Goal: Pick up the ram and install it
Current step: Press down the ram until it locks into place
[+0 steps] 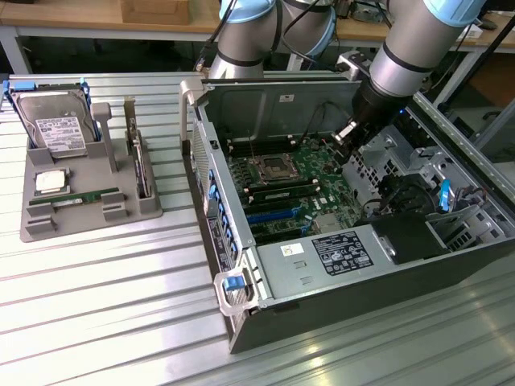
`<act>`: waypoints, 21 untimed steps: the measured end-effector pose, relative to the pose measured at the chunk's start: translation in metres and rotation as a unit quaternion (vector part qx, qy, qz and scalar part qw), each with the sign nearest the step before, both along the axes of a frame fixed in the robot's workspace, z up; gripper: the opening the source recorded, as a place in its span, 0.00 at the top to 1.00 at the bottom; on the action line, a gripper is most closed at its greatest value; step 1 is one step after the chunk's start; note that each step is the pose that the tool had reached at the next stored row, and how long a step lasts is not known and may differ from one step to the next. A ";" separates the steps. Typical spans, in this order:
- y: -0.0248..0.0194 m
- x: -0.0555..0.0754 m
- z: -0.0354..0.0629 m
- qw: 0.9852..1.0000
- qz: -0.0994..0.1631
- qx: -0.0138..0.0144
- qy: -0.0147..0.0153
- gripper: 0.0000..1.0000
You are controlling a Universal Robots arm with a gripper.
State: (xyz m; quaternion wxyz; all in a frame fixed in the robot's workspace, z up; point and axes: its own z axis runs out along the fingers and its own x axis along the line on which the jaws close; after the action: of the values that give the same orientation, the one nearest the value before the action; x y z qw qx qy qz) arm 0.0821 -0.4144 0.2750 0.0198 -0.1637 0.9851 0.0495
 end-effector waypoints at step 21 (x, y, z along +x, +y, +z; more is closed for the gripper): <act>0.0000 0.000 0.0000 0.982 -0.189 0.000 0.000 0.90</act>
State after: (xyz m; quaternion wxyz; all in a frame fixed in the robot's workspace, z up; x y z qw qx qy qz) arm 0.0821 -0.4144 0.2750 0.0288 0.0250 0.9983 0.0449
